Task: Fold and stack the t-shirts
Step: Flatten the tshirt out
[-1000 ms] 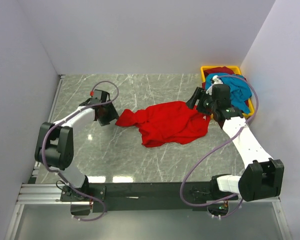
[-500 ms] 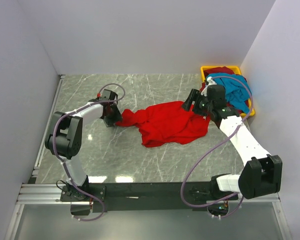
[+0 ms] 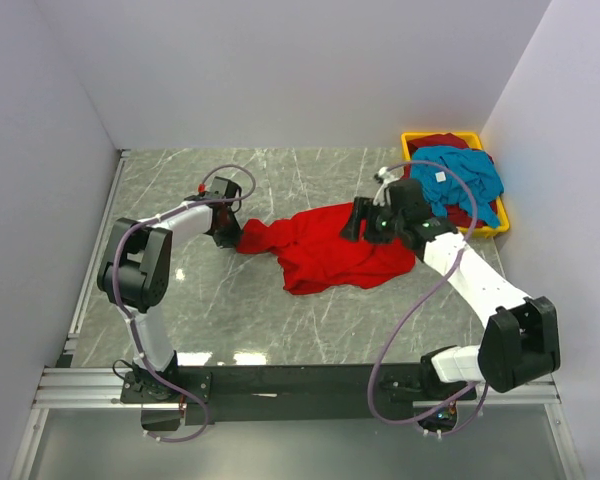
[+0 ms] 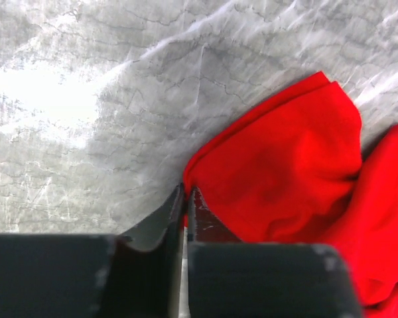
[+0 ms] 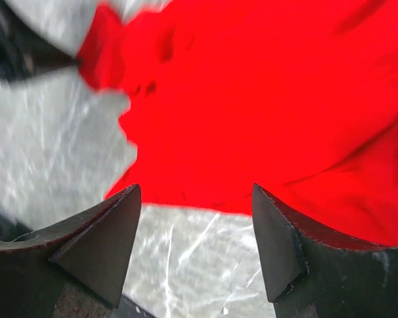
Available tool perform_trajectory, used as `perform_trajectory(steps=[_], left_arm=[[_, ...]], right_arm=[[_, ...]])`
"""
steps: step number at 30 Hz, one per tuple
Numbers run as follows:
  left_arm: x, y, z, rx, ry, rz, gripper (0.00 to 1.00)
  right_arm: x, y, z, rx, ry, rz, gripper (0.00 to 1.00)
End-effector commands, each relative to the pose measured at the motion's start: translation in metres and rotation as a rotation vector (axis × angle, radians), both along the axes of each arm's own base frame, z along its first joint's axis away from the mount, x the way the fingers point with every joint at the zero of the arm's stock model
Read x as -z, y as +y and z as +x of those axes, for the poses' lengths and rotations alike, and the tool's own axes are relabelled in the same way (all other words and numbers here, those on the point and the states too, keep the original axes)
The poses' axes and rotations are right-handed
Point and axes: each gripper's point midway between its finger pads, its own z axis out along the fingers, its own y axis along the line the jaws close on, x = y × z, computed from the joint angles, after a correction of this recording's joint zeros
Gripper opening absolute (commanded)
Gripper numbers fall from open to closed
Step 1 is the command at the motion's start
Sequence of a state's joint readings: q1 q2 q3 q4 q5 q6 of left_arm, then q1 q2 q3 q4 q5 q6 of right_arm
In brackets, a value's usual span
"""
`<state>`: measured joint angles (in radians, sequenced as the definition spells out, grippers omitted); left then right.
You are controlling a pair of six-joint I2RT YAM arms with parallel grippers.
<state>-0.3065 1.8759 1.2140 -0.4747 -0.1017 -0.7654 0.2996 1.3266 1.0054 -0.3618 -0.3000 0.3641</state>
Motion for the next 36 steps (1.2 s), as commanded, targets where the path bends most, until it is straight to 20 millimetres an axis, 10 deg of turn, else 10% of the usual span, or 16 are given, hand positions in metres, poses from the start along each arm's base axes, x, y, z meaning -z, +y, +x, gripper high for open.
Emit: perform_trajectory(steps=[1, 13, 36], left_arm=[[0.002, 0.001, 0.004, 0.01, -0.005, 0.025, 0.04], [-0.028, -0.012, 0.019, 0.026, -0.083, -0.044, 0.01], [-0.034, -0.018, 0.011, 0.019, -0.095, -0.096, 0.01]], right_arm=[[0.022, 0.021, -0.034, -0.141, 0.063, -0.023, 0.74], [0.078, 0.031, -0.073, -0.195, 0.232, -0.073, 0.7], [0.09, 0.067, -0.04, -0.28, 0.25, -0.005, 0.68]])
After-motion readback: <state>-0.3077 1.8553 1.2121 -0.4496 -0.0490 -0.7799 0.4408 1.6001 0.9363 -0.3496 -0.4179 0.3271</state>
